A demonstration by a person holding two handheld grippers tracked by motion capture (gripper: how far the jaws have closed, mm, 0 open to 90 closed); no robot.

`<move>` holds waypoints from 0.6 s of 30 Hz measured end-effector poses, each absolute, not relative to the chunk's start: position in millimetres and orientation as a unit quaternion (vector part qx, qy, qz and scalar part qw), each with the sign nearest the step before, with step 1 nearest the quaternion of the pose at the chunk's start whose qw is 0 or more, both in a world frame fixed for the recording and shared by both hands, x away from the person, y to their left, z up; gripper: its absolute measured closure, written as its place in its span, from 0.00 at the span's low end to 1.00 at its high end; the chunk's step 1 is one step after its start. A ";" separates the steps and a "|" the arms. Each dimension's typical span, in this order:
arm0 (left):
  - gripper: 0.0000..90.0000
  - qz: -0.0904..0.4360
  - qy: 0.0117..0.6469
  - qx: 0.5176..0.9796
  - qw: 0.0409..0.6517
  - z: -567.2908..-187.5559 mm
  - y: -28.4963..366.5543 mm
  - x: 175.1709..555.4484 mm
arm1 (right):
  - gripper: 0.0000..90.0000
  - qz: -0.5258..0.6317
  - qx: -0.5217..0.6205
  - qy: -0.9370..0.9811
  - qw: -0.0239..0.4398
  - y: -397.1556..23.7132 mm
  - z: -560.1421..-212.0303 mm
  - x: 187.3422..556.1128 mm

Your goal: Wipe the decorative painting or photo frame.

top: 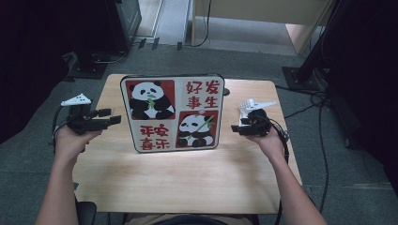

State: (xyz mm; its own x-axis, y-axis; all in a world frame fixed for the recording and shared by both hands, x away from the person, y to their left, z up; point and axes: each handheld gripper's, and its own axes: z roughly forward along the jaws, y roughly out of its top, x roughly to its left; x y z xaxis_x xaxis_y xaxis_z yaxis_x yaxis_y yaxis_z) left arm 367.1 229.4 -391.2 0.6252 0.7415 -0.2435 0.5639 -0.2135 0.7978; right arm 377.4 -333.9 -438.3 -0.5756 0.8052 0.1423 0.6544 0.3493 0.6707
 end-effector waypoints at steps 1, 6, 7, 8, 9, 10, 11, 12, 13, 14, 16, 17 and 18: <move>0.38 0.095 0.423 0.773 0.463 -392.1 230.0 367.4 | 0.44 0.354 0.449 0.814 0.107 -333.7 -438.3 377.3; 0.38 0.095 0.433 0.770 0.459 -397.3 234.5 369.4 | 0.44 0.355 0.447 0.814 0.107 -333.5 -438.7 377.5; 0.38 0.096 0.436 0.769 0.459 -398.0 235.1 369.7 | 0.44 0.354 0.445 0.816 0.107 -333.7 -438.8 377.6; 0.38 0.098 0.438 0.767 0.459 -399.0 235.9 369.9 | 0.44 0.354 0.445 0.816 0.108 -333.7 -438.9 377.6; 0.38 0.098 0.439 0.766 0.459 -400.0 236.5 370.1 | 0.44 0.354 0.445 0.815 0.108 -333.7 -439.0 377.6; 0.38 0.098 0.442 0.766 0.457 -400.7 237.0 370.2 | 0.44 0.354 0.447 0.815 0.106 -333.7 -439.0 377.6; 0.38 0.099 0.443 0.766 0.456 -401.8 237.7 370.7 | 0.44 0.353 0.447 0.815 0.106 -333.8 -439.1 377.7; 0.38 0.099 0.444 0.766 0.454 -402.9 238.2 371.1 | 0.44 0.354 0.448 0.815 0.106 -333.9 -439.2 377.7; 0.38 0.098 0.447 0.765 0.453 -404.2 238.3 371.2 | 0.44 0.353 0.447 0.815 0.107 -334.1 -439.4 377.9; 0.38 0.098 0.448 0.765 0.451 -405.1 238.5 371.5 | 0.44 0.354 0.447 0.815 0.106 -334.4 -439.5 378.1; 0.38 0.097 0.451 0.766 0.447 -407.5 239.1 372.2 | 0.44 0.353 0.450 0.814 0.104 -334.8 -439.6 378.1; 0.38 0.098 0.451 0.767 0.447 -408.8 239.5 372.7 | 0.44 0.354 0.450 0.813 0.105 -335.1 -439.8 378.4; 0.38 0.097 0.452 0.767 0.445 -409.7 239.9 372.9 | 0.44 0.353 0.450 0.813 0.105 -335.5 -439.9 378.7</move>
State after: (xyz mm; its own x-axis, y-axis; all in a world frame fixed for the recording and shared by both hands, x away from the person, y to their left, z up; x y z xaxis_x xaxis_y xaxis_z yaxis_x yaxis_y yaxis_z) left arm 372.9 239.9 -409.7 0.5722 0.7798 -0.2540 0.6079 -0.1955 0.7695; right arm 378.7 -335.5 -439.9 -0.5732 0.8060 0.1476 0.6579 0.3453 0.6693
